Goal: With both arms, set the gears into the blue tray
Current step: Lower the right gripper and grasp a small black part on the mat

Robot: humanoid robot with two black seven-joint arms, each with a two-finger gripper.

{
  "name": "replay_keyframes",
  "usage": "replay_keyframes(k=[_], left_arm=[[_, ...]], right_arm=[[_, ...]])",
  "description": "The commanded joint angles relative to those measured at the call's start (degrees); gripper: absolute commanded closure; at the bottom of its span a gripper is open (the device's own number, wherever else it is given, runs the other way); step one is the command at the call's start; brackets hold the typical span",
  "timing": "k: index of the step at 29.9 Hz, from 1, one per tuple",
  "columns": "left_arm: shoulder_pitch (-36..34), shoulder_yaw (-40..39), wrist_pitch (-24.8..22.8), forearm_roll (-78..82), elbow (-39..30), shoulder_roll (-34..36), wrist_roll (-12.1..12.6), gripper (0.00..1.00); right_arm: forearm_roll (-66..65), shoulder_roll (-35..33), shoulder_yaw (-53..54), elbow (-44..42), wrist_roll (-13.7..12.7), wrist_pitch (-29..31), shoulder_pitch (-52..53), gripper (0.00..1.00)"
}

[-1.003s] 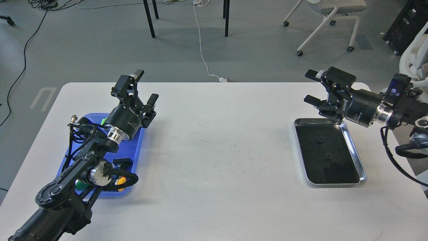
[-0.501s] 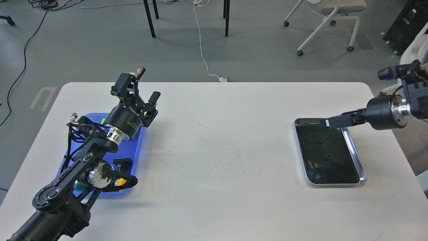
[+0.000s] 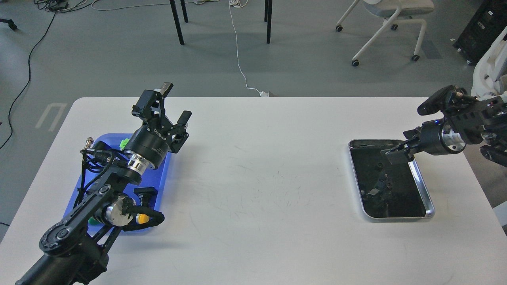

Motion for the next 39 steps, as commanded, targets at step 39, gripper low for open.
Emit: replay_keyframes(k=[39], left_arm=[[1.23, -0.53, 0.00, -0.06, -1.57, 0.95, -0.01, 0.02]], right_arm=[[4.73, 5.76, -4.89, -5.69, -0.01, 0.03, -4.19, 0.58]])
